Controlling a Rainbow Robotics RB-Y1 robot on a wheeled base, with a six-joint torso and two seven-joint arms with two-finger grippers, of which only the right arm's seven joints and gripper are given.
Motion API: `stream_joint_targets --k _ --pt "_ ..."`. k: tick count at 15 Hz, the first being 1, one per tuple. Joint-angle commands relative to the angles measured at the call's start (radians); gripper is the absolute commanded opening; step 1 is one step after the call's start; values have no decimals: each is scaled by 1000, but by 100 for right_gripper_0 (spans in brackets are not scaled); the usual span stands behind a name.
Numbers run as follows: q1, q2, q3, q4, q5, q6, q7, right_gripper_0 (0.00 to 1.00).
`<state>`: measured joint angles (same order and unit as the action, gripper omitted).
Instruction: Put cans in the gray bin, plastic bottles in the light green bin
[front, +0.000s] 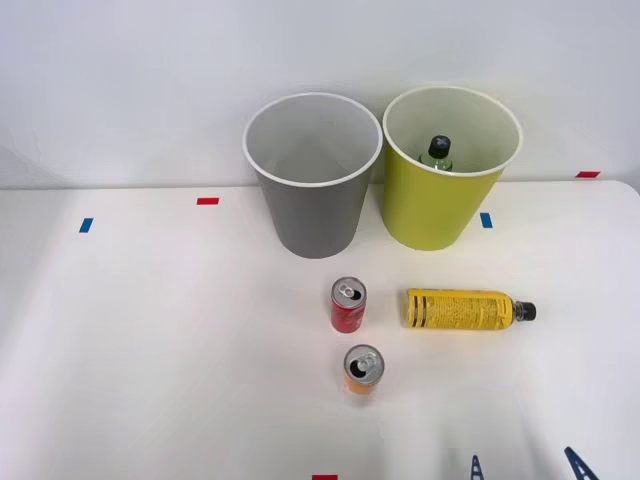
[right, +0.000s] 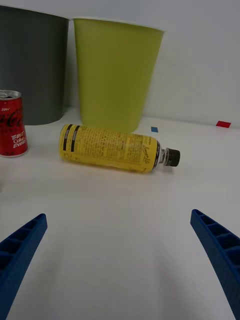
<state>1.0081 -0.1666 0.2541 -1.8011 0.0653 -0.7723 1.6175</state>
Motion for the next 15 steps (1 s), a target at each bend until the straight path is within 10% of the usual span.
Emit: stream_joint_targets --k 1,15 --pt "23 -48 70 3 -76 -21 32 99" --pt "30 -50 151 6 -45 -15 81 99"
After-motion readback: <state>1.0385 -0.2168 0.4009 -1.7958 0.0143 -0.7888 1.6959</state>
